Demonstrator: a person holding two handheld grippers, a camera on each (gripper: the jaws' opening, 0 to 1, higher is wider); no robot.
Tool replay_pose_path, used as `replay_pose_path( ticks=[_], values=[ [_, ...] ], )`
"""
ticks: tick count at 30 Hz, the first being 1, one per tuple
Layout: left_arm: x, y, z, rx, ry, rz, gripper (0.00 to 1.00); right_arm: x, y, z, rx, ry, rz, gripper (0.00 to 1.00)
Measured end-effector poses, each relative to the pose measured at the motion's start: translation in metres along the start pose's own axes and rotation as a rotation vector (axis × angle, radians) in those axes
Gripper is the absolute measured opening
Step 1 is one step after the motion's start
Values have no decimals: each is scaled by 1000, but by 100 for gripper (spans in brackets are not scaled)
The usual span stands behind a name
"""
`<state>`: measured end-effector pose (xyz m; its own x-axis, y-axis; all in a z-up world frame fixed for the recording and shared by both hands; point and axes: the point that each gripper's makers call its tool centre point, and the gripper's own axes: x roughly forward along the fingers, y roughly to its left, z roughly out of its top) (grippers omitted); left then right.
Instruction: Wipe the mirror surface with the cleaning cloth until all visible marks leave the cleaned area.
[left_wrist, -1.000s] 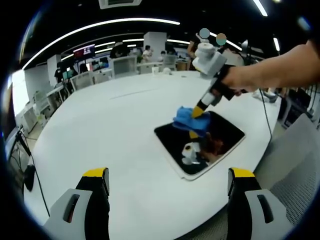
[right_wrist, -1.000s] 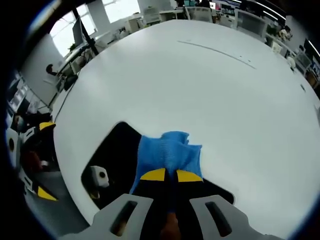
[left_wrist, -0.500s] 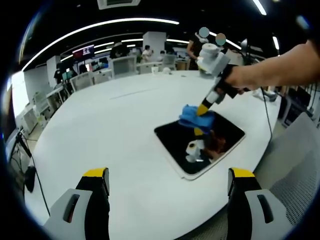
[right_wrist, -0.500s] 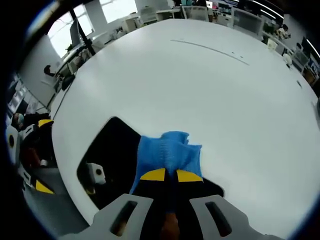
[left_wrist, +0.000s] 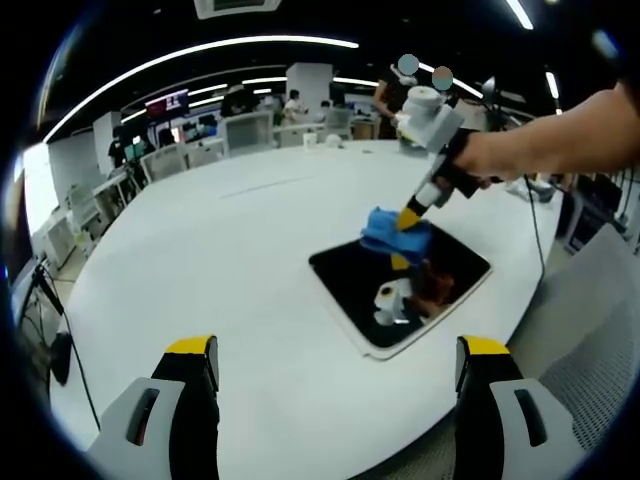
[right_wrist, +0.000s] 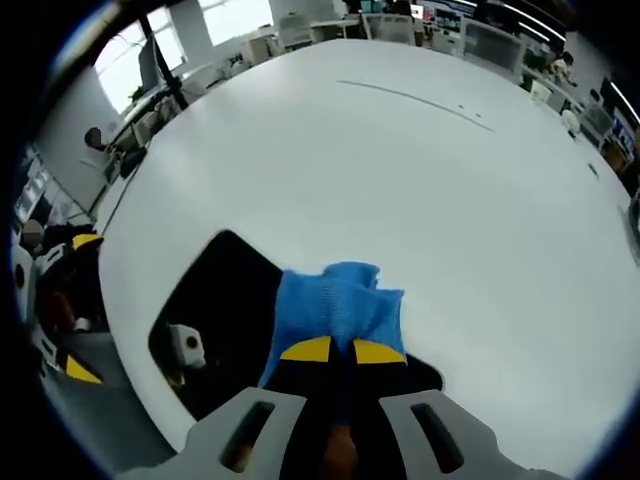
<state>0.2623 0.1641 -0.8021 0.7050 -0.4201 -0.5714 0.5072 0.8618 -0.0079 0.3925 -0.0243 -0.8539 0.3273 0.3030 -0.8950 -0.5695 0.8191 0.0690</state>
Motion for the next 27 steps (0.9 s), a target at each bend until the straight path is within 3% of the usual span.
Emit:
replay_pose_path(
  ticks=[27],
  values=[
    [0, 1, 1, 3, -9, 6, 99, -13, 20, -28, 43, -5, 5, 0]
  ],
)
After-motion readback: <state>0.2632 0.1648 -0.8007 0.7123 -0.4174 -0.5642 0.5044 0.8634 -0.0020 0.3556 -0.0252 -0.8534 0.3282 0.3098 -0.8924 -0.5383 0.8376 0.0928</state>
